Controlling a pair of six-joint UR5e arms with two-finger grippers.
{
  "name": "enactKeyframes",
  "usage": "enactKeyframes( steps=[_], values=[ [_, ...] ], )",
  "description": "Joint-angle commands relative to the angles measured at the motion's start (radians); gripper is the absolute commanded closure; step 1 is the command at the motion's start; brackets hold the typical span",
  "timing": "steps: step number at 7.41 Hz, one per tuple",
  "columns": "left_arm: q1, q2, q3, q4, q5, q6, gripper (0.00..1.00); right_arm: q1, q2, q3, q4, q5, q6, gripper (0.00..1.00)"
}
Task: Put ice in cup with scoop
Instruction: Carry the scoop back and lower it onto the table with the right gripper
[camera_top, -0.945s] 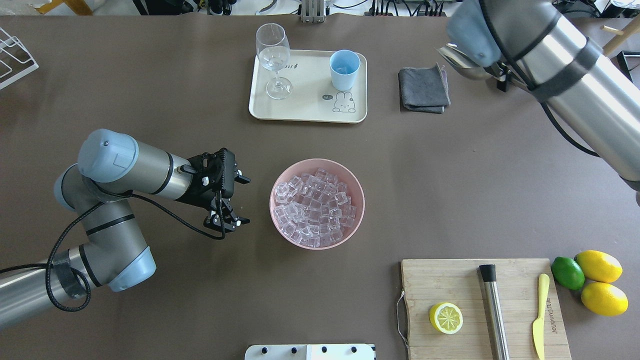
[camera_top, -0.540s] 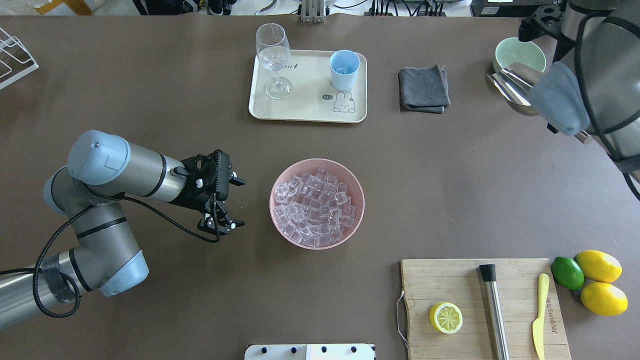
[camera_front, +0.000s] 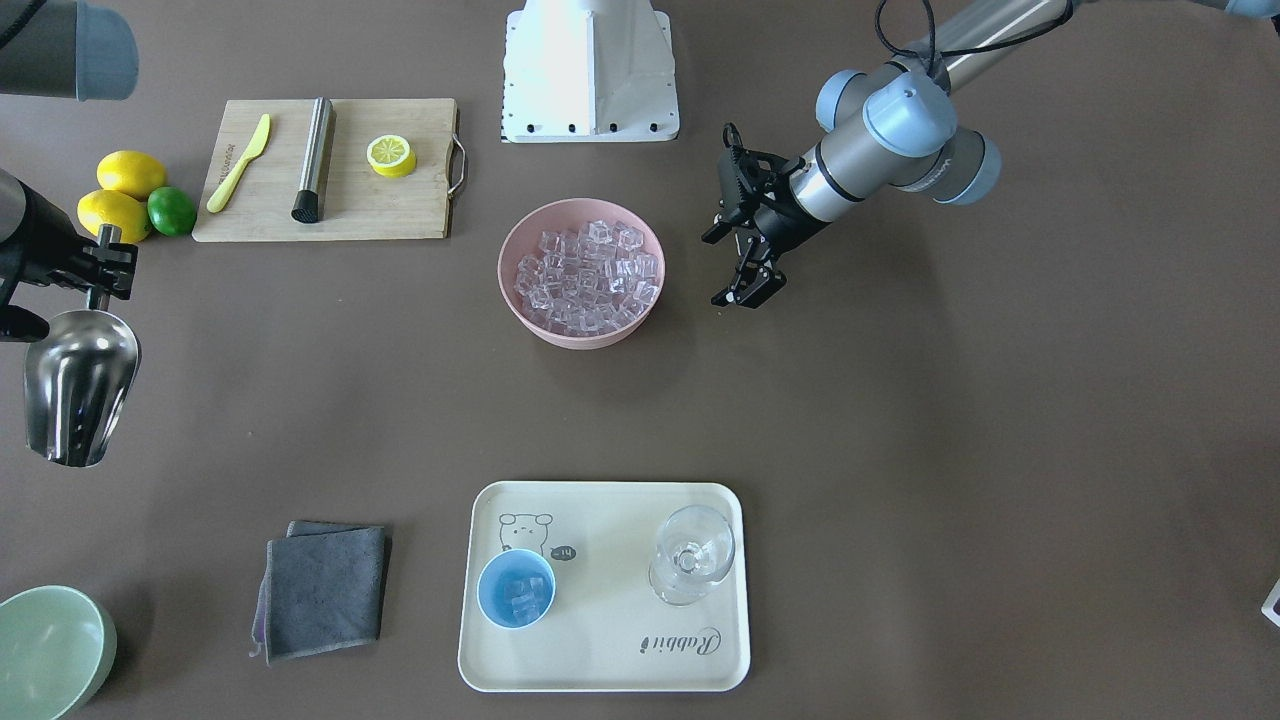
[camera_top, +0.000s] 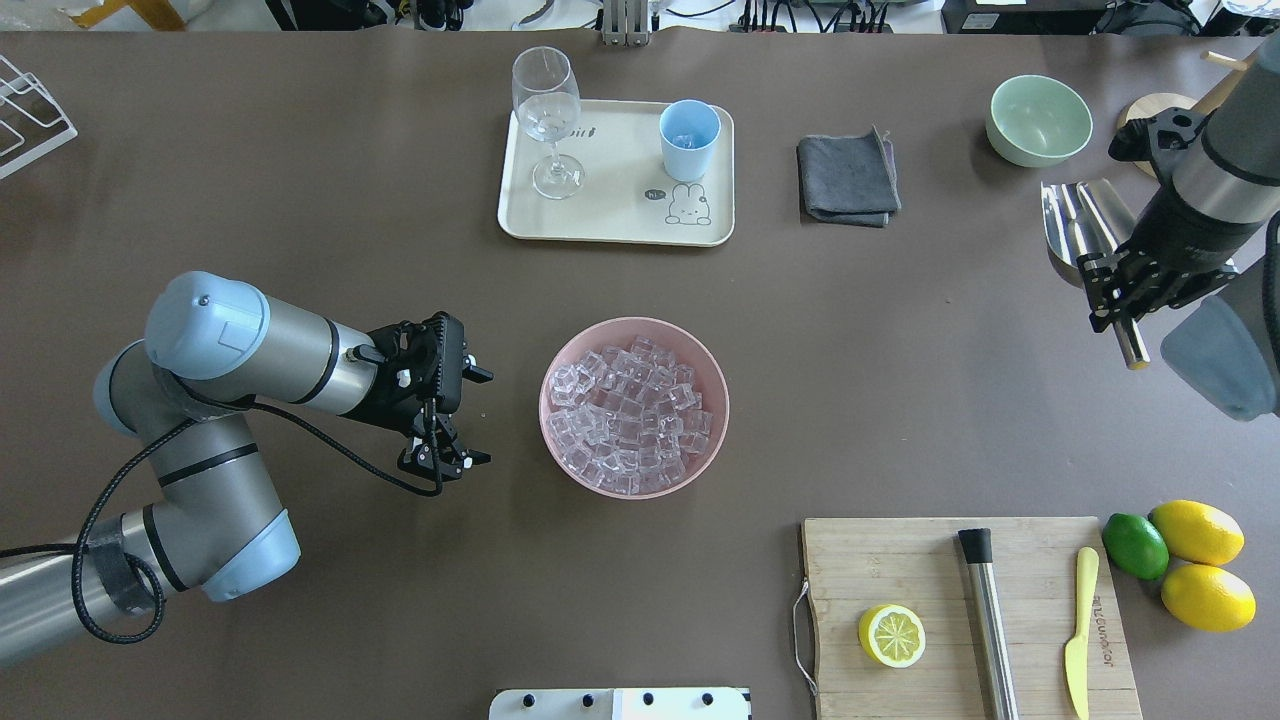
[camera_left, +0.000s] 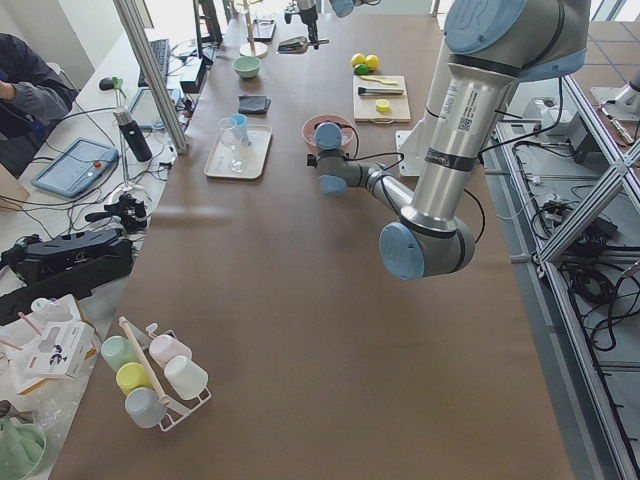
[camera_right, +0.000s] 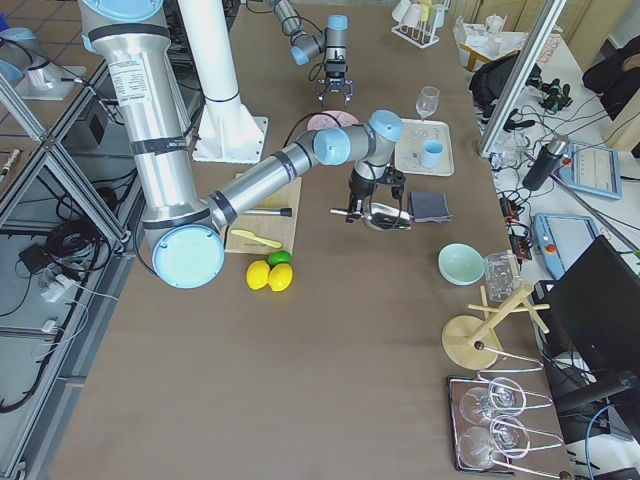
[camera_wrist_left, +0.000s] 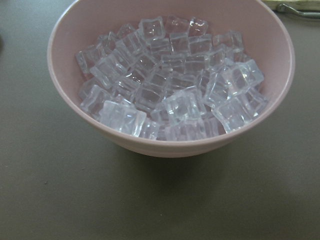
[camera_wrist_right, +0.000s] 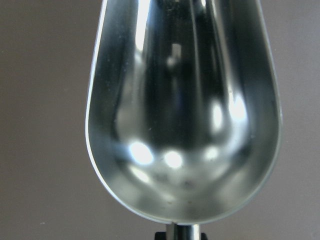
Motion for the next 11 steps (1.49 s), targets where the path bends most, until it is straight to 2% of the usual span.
enactKeyframes(
  steps=[1, 4, 7, 8, 9, 11],
  values=[
    [0.018, -0.002, 0.011, -0.001, 0.002, -0.001, 0.03, -0.13, -0.067, -0.089, 0.276, 0.008, 0.19, 1.0],
    [0.022, -0.002, 0.019, -0.001, 0.002, -0.001, 0.03, -0.206, -0.064, -0.112, 0.293, -0.024, 0.231, 1.0],
    [0.024, -0.002, 0.019, -0.001, 0.002, -0.001, 0.03, -0.214, -0.056, -0.13, 0.293, -0.032, 0.238, 0.98],
    [0.024, -0.002, 0.019, -0.001, 0.002, -0.001, 0.03, -0.214, -0.051, -0.139, 0.293, -0.032, 0.238, 0.59],
    [0.024, -0.002, 0.019, -0.001, 0.002, -0.001, 0.03, -0.214, -0.05, -0.141, 0.296, -0.035, 0.236, 0.01],
    [0.024, -0.002, 0.019, 0.0, 0.002, -0.001, 0.03, -0.212, -0.054, -0.146, 0.362, -0.036, 0.238, 0.0]
  ],
)
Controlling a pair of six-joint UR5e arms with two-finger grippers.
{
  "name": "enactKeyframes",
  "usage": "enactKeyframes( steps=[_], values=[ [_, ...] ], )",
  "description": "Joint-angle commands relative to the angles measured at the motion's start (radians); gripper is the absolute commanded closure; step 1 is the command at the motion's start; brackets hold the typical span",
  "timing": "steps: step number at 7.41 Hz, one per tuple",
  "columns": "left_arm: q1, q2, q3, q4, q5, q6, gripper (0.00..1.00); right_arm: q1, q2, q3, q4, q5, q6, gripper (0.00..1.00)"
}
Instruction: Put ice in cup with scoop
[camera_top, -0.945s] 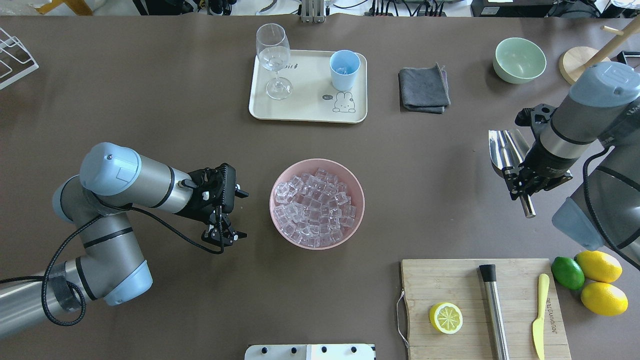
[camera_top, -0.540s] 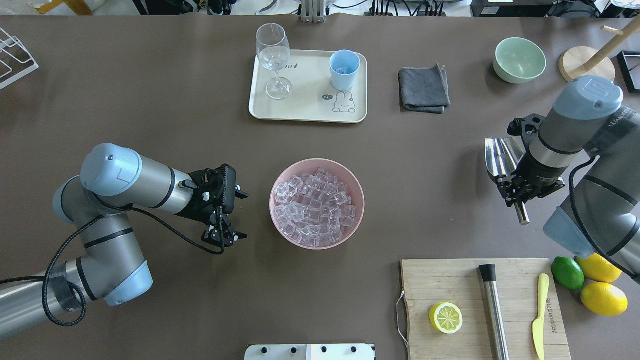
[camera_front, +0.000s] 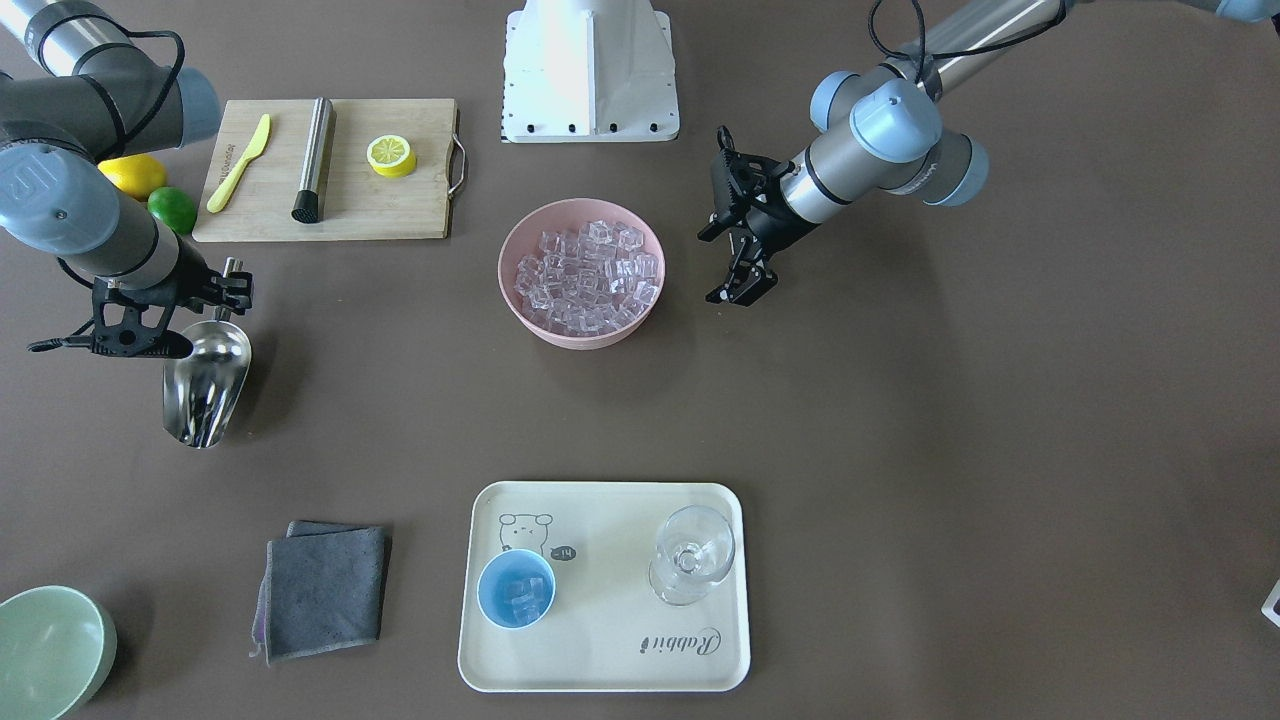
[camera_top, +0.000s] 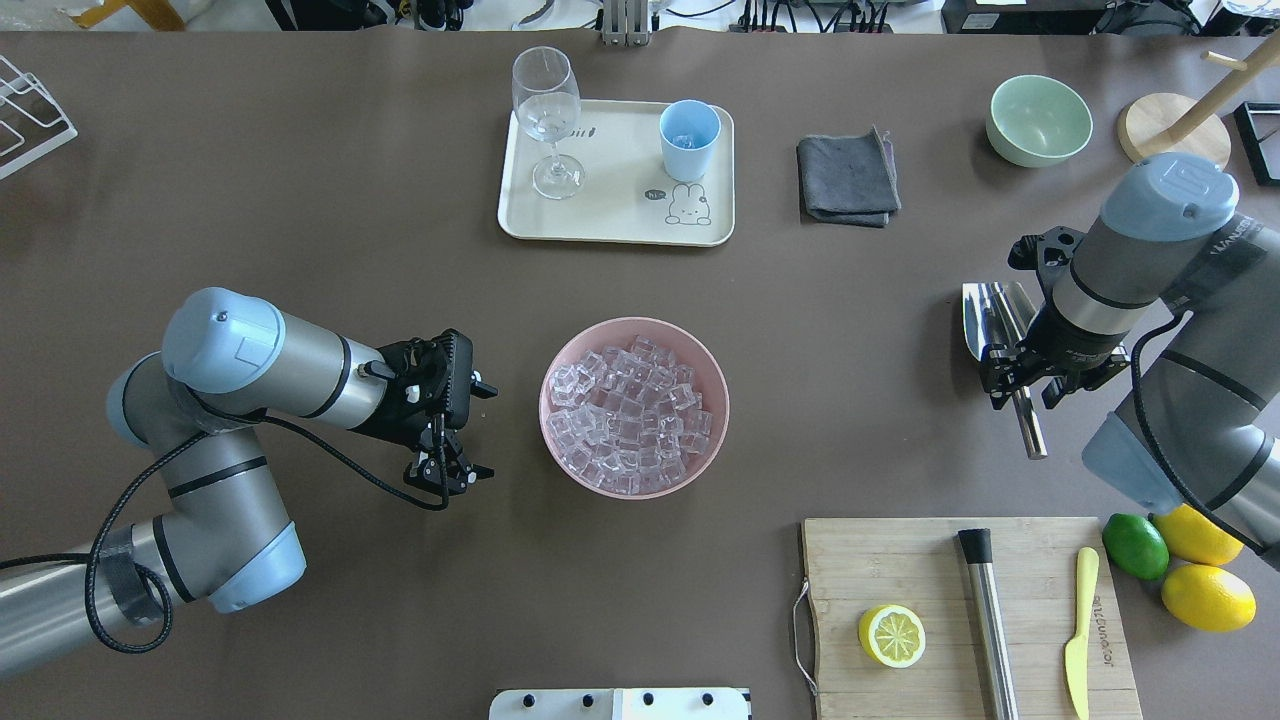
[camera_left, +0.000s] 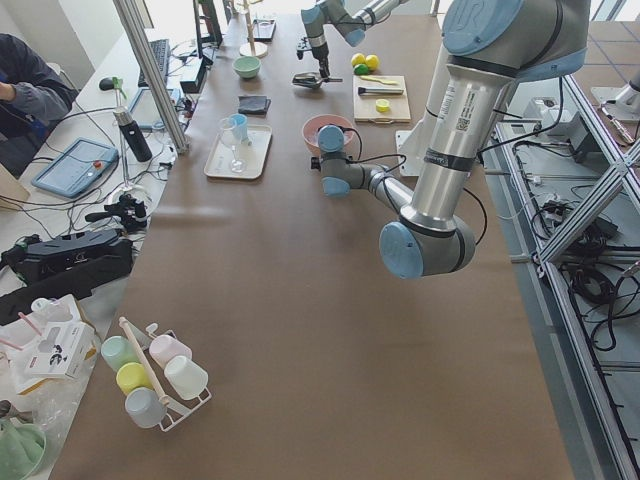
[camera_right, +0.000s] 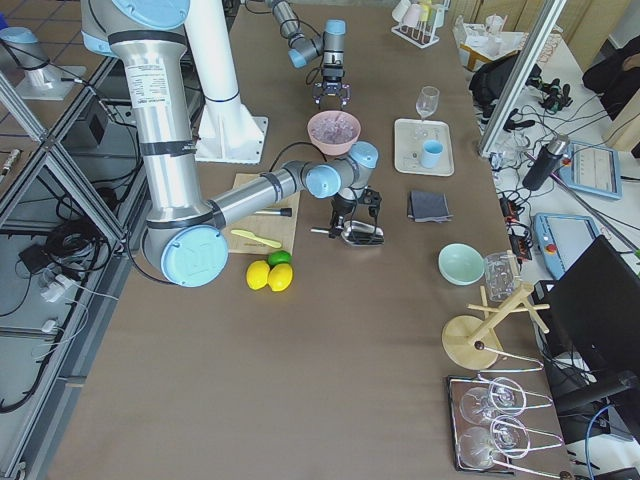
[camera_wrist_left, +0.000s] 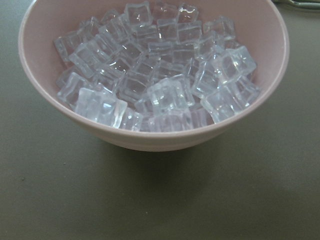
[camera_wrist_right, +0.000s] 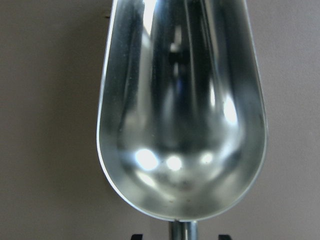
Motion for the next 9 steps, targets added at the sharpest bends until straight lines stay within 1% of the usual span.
enactKeyframes(
  steps=[1, 2, 4, 5, 6, 8, 9],
  values=[
    [0.0, 0.0, 0.0, 0.001, 0.0, 0.0, 0.03, 0.02, 0.004, 0.013, 0.045, -0.001, 0.001, 0.0],
    [0.0, 0.0, 0.0, 0.0, 0.0, 0.0, 0.03, 0.081, -0.001, 0.068, 0.038, 0.0, -0.001, 0.0],
    [0.0, 0.0, 0.0, 0.001, 0.0, 0.0, 0.03, 0.18, -0.008, 0.119, 0.021, 0.009, -0.022, 0.0],
    [0.0, -0.002, 0.0, 0.0, 0.0, -0.002, 0.03, 0.266, -0.007, 0.128, -0.016, 0.011, -0.162, 0.0],
    [0.0, -0.003, 0.0, 0.001, 0.0, -0.002, 0.03, 0.376, 0.002, 0.13, -0.103, 0.028, -0.387, 0.0],
    [0.0, -0.003, 0.002, 0.001, -0.002, 0.0, 0.03, 0.577, -0.013, 0.128, -0.261, 0.1, -0.673, 0.0],
    [-0.011, 0.002, -0.011, 0.017, -0.002, 0.0, 0.03, 0.665, -0.01, 0.127, -0.353, 0.1, -0.835, 0.0]
  ],
)
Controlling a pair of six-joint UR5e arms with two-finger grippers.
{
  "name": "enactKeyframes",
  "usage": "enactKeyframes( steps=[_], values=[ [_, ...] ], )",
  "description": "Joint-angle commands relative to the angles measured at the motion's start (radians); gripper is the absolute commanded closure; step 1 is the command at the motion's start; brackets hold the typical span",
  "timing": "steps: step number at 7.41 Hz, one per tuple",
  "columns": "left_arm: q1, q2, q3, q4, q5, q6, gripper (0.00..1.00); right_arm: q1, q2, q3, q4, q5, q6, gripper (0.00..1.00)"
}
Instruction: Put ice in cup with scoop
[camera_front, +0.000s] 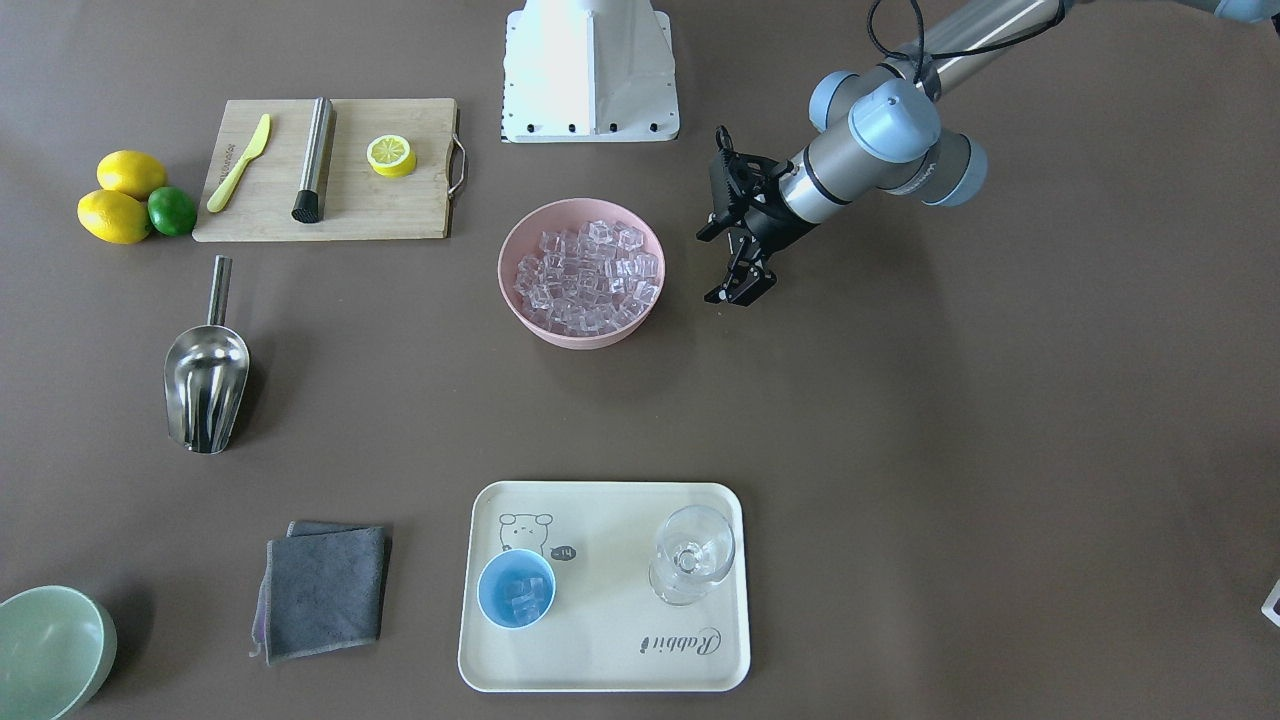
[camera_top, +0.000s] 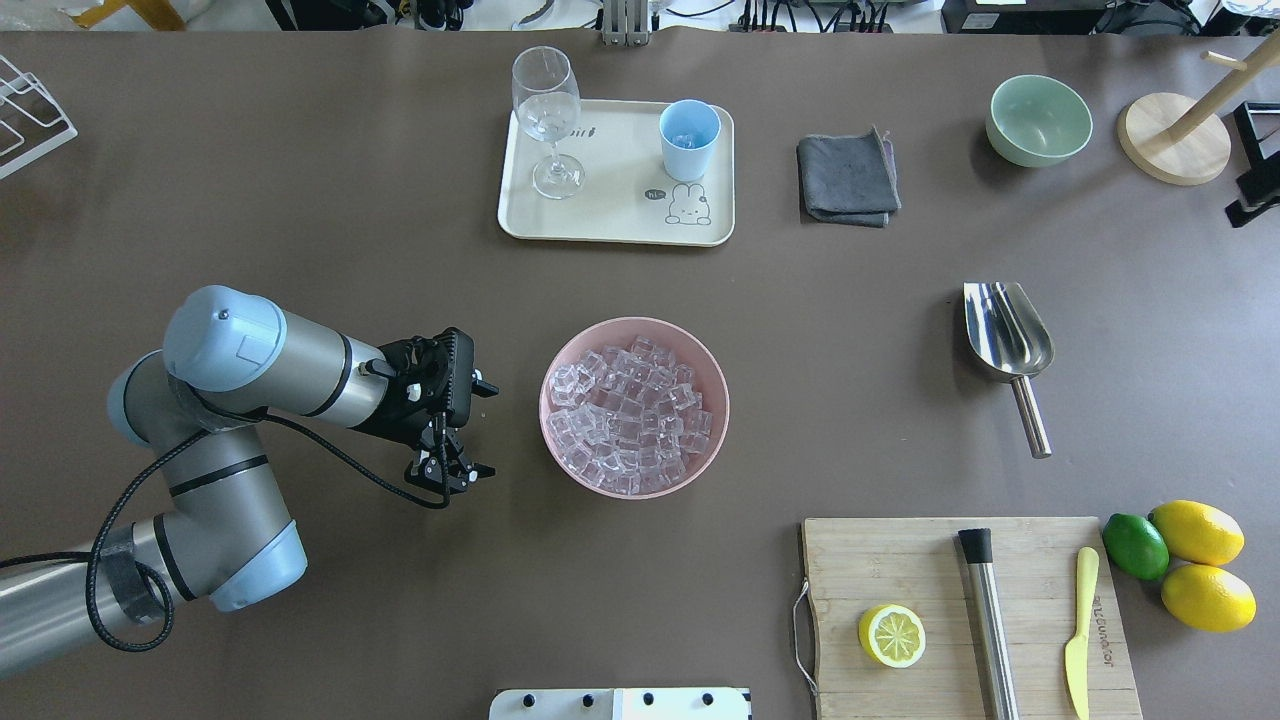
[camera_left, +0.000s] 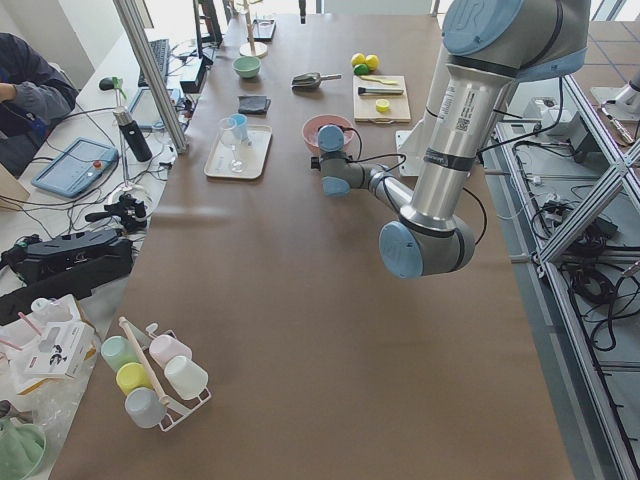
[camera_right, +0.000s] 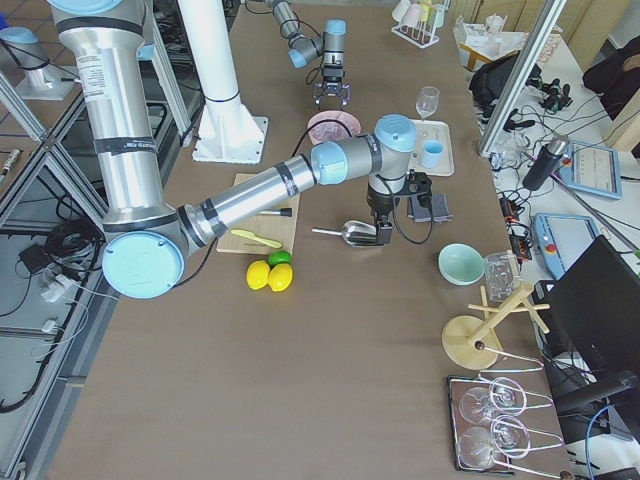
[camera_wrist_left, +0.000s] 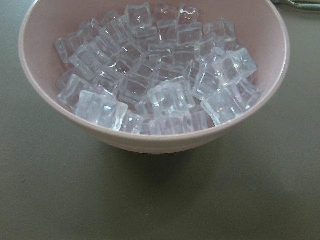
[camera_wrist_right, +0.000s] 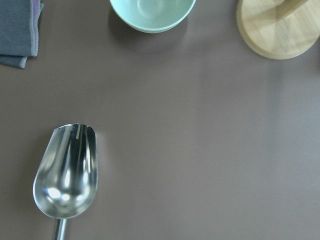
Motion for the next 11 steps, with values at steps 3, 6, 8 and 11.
enactKeyframes(
  steps=[3, 6, 8, 11],
  values=[
    [-0.068, 0.14, -0.201, 0.192, -0.001, -0.007, 0.02, 0.292, -0.059, -0.068, -0.194, 0.028, -0.504, 0.0],
    [-0.253, 0.344, -0.307, 0.3, -0.03, -0.005, 0.02, 0.328, -0.122, -0.093, -0.187, 0.05, -0.517, 0.0],
    [-0.457, 0.437, -0.297, 0.415, -0.094, -0.005, 0.02, 0.331, -0.124, -0.169, -0.185, 0.096, -0.516, 0.0],
    [-0.751, 0.472, -0.172, 0.643, -0.314, -0.001, 0.02, 0.331, -0.161, -0.252, -0.049, 0.11, -0.511, 0.0]
  ],
)
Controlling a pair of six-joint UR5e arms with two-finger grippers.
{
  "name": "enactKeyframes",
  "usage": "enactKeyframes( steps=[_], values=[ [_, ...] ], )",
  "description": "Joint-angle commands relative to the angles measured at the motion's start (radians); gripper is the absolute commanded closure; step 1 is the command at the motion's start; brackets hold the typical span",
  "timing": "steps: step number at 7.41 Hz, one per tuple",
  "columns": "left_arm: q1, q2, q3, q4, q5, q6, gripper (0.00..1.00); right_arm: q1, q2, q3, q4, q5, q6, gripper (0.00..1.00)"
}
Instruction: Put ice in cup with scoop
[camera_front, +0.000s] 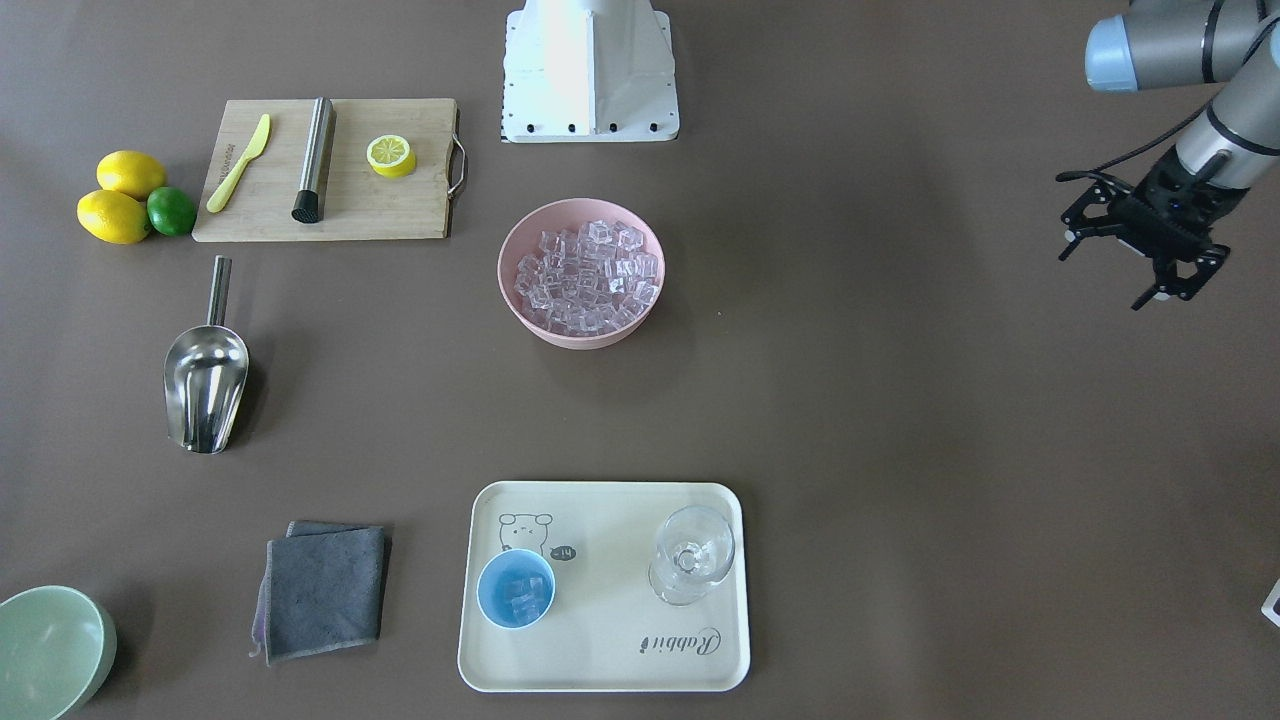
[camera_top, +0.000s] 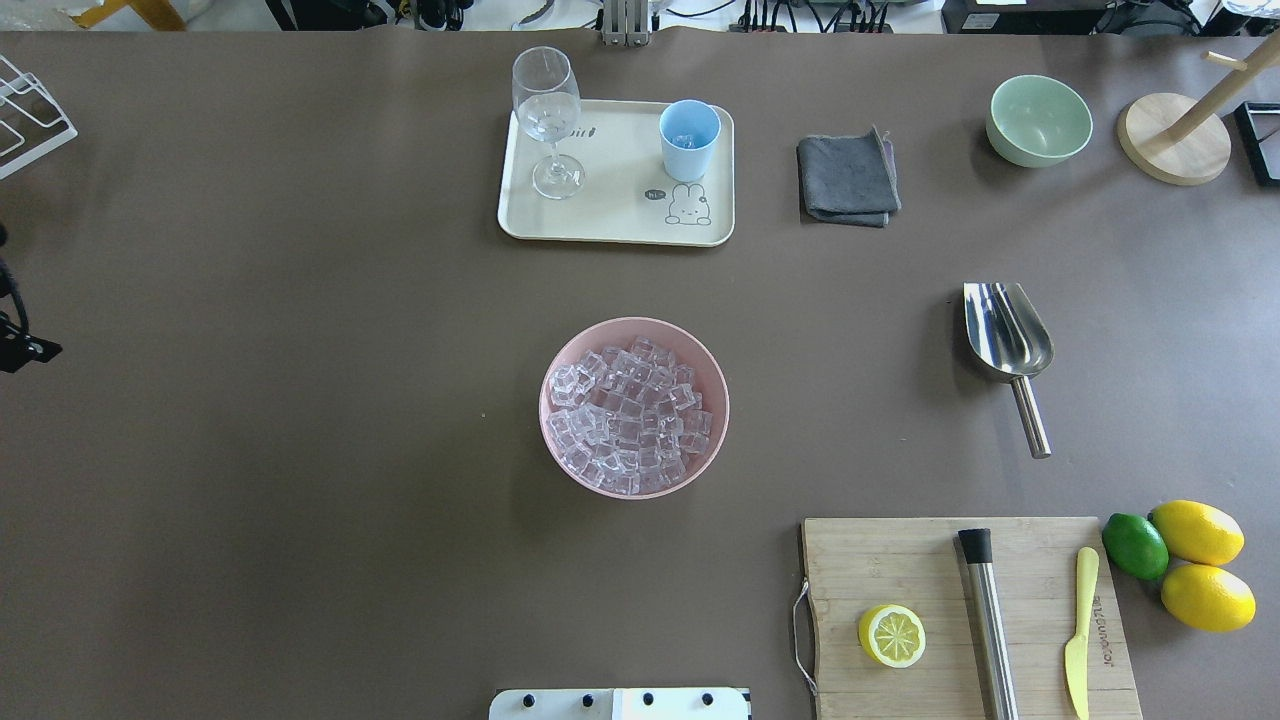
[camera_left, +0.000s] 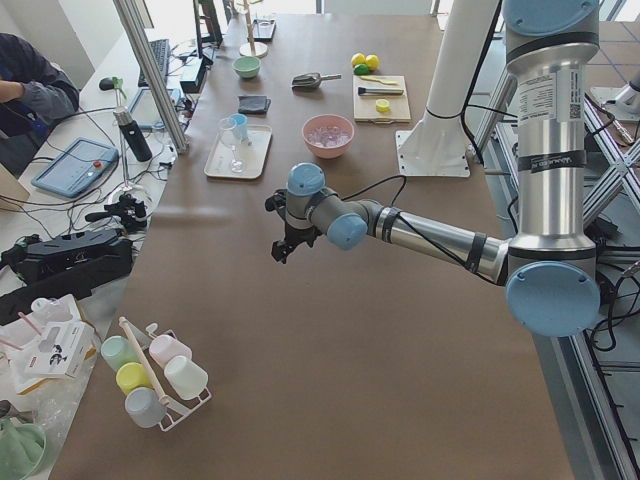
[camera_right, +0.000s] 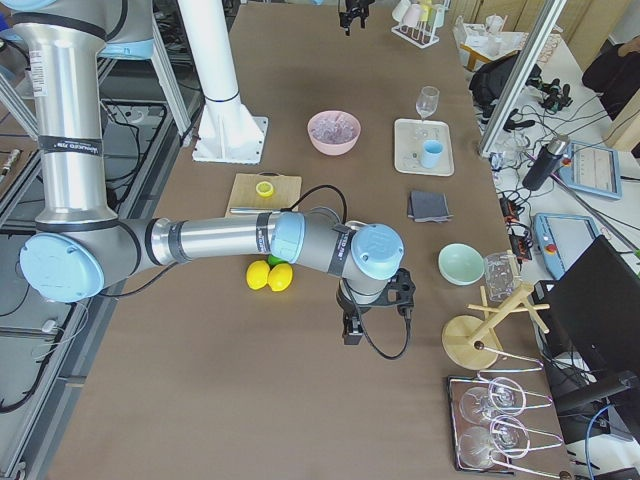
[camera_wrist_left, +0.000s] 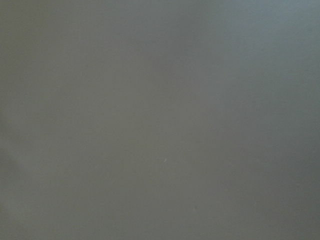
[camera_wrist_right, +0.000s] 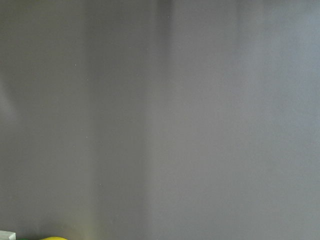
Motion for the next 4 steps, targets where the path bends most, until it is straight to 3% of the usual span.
enactKeyframes(
  steps=[1, 4],
  values=[
    [-0.256, -0.02, 0.146, 0.215, -0.271, -0.001, 0.02, 0.0, -0.024, -0.065, 0.092, 0.006, 0.005, 0.0],
    [-0.407, 0.074, 0.162, 0.224, -0.266, 0.002, 0.02, 0.0, -0.021, -0.067, 0.093, 0.014, 0.005, 0.0]
  ],
)
